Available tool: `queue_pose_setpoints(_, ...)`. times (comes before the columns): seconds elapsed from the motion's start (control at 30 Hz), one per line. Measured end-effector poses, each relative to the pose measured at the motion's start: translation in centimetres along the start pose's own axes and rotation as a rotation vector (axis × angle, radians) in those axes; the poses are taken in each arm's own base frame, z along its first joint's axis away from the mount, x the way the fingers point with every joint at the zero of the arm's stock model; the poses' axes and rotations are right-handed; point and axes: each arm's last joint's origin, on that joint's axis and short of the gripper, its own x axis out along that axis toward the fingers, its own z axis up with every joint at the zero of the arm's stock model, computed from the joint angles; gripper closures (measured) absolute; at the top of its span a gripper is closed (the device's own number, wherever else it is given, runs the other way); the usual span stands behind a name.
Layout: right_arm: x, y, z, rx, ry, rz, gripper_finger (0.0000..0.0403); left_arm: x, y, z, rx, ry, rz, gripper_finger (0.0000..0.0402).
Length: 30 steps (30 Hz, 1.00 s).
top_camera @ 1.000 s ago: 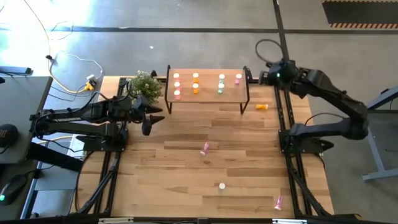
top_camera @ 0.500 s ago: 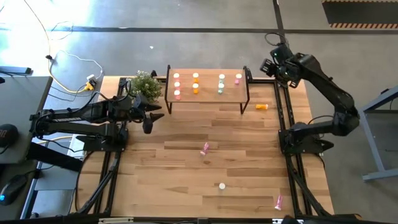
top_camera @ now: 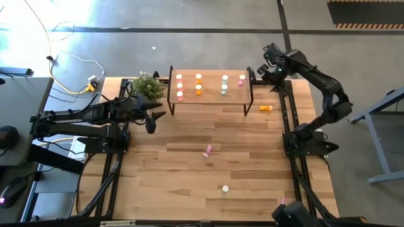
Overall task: Pick and place medicine bottles onto shelf by color
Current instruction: Put the orange pill bottle on the shelf aligned with the other orange pill bottles
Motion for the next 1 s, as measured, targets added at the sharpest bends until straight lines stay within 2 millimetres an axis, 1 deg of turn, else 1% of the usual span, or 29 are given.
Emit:
queue_pose_setpoints(0.23,2.8,0.1,0.2,0.038,0.084,-0.231,0.0235,0.0,0.0,0.0,0.067,0.0,0.0,0.0206)
queue_pose_setpoints(0.33,3.8,0.0,0.2,0.033,0.098,-0.276,0.0235,0.0,0.0,0.0,0.077,0.0,0.0,0.0206)
queue_pose_setpoints(0.53,7.5,-1.1,-0.5,0.099,0.131,-0.197,0.0235,0.0,0.0,0.0,0.088,0.001,-0.004,0.0206)
queue_pose_setpoints(0.63,8.8,-2.0,-1.0,0.13,0.126,-0.188,0.0235,0.0,0.0,0.0,0.1,0.001,-0.003,0.0206)
queue_pose_setpoints(0.9,11.2,-3.4,-1.9,0.18,0.103,-0.117,0.0236,0.0,0.1,0.0,0.1,-0.002,0.019,0.0206)
queue_pose_setpoints(1.0,12.1,-4.1,-2.4,0.208,0.101,-0.143,0.0236,0.0,0.1,0.0,0.1,-0.002,0.019,0.0206)
